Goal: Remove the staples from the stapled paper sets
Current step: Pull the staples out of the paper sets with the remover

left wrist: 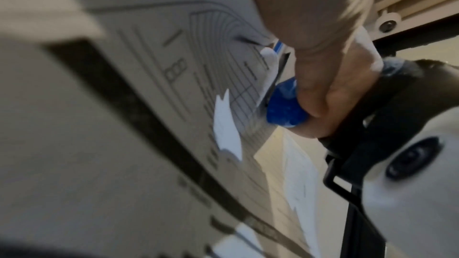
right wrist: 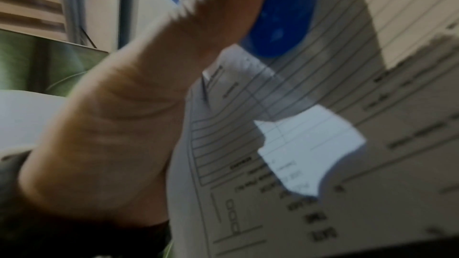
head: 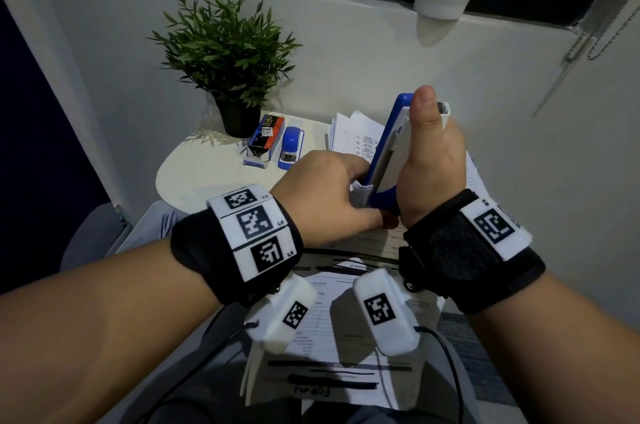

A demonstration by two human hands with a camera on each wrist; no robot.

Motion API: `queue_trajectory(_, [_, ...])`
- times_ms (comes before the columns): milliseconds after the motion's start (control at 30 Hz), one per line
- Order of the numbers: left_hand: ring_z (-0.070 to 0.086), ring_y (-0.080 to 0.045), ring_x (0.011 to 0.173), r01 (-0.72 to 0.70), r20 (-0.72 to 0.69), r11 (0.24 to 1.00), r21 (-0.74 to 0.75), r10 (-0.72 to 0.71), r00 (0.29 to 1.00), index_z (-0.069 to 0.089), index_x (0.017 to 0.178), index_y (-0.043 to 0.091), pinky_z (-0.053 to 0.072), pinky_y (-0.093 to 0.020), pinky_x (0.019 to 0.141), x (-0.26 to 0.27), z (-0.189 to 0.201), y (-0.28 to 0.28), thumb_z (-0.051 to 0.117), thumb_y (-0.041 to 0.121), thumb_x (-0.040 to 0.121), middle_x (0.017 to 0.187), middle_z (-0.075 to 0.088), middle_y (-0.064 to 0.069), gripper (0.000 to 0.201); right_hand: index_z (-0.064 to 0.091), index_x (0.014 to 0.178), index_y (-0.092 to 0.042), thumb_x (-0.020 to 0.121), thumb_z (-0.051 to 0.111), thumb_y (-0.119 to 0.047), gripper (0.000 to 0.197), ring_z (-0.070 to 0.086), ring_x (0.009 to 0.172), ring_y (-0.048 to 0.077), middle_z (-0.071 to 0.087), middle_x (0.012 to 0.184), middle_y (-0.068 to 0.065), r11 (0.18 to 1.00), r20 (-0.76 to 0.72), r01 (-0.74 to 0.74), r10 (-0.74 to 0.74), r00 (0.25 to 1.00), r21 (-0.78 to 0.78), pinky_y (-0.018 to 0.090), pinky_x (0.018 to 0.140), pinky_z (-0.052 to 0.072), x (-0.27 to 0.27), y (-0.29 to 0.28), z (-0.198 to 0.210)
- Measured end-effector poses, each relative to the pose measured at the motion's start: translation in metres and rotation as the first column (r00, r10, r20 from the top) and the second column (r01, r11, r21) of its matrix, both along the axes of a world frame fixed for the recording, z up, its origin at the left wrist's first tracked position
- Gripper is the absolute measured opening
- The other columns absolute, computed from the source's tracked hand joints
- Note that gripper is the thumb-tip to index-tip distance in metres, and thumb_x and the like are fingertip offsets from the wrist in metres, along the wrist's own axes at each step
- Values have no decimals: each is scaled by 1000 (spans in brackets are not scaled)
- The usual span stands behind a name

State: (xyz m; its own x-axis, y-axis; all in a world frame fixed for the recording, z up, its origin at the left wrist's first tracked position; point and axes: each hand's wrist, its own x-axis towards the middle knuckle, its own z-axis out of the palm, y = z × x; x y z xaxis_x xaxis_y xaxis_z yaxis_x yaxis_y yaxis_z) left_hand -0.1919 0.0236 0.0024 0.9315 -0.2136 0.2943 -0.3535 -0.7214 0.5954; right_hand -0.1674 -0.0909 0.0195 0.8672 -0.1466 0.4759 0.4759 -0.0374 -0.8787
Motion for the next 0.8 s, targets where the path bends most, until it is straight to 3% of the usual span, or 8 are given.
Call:
queue_trajectory(200, [57, -19, 68, -4, 25, 1000, -30, 5, 1000, 60, 71, 19, 50, -34, 61, 3, -3, -4, 76, 42, 69, 67, 60, 2, 28, 39, 61, -23, 76, 44, -62, 42, 41, 55, 20, 39, 54, -6, 1000, 46, -18, 18, 999, 5, 40, 57, 38, 4, 0, -3])
queue_trajectory(433, [56, -8, 97, -82, -188, 997, 3, 81, 979, 62, 118, 31, 44, -22, 90, 22, -8, 22, 76, 18, 76, 107, 62, 8, 47, 50, 76, -25, 48, 55, -91, 72, 54, 75, 20, 53, 71, -7, 974, -69, 144, -134, 989, 173, 41, 76, 47, 13, -27, -4])
queue_trajectory(500, [59, -11, 95, -160, -243, 985, -64, 140, 960, 65, 113, 27, 47, -28, 92, 29, -16, 33, 77, 15, 74, 109, 65, 5, 42, 52, 83, -21, 58, 64, -70, 56, 54, 73, 16, 54, 75, -4, 969, 0, 132, -135, 991, 211, 35, 70, 47, 13, -40, 1])
queue_trajectory(567, [61, -14, 94, -225, -296, 966, -124, 181, 938, 67, 110, 21, 49, -30, 92, 36, -25, 40, 77, 14, 74, 106, 67, 2, 38, 52, 87, -22, 62, 60, -50, 38, 56, 70, 12, 57, 76, -9, 974, 105, 168, -153, 983, -153, 28, 66, 46, 7, -51, 3])
queue_trajectory(600, [61, -15, 95, -245, -304, 960, -132, 196, 932, 68, 108, 19, 48, -28, 90, 39, -29, 43, 76, 14, 74, 103, 67, 2, 35, 50, 88, -24, 65, 58, -46, 33, 58, 71, 14, 57, 76, -11, 886, 149, 144, -87, 985, -441, 28, 66, 45, 3, -54, 0])
queue_trajectory(667, [60, -15, 98, -268, -284, 956, -116, 227, 932, 69, 107, 17, 46, -25, 88, 45, -34, 46, 74, 15, 76, 102, 66, 2, 31, 45, 93, -24, 73, 56, -38, 27, 59, 81, 22, 60, 85, -5, 398, 30, -8, 88, 996, -917, 32, 70, 47, -8, -51, -12])
queue_trajectory(733, [58, -14, 101, -281, -259, 954, -107, 246, 934, 69, 109, 16, 43, -24, 91, 51, -37, 47, 72, 14, 78, 107, 65, 2, 31, 44, 107, -24, 80, 57, -34, 32, 59, 95, 27, 57, 104, 3, -114, -159, -146, 118, 980, -983, 34, 77, 50, -15, -50, -35])
queue_trajectory(800, [57, -12, 96, -252, -257, 960, -123, 215, 942, 69, 108, 16, 42, -21, 89, 53, -36, 49, 70, 13, 80, 102, 64, 3, 28, 39, 129, -24, 82, 61, -35, 54, 55, 109, 25, 53, 120, 3, -296, -290, -258, 69, 955, -920, 33, 84, 49, -22, -48, -56])
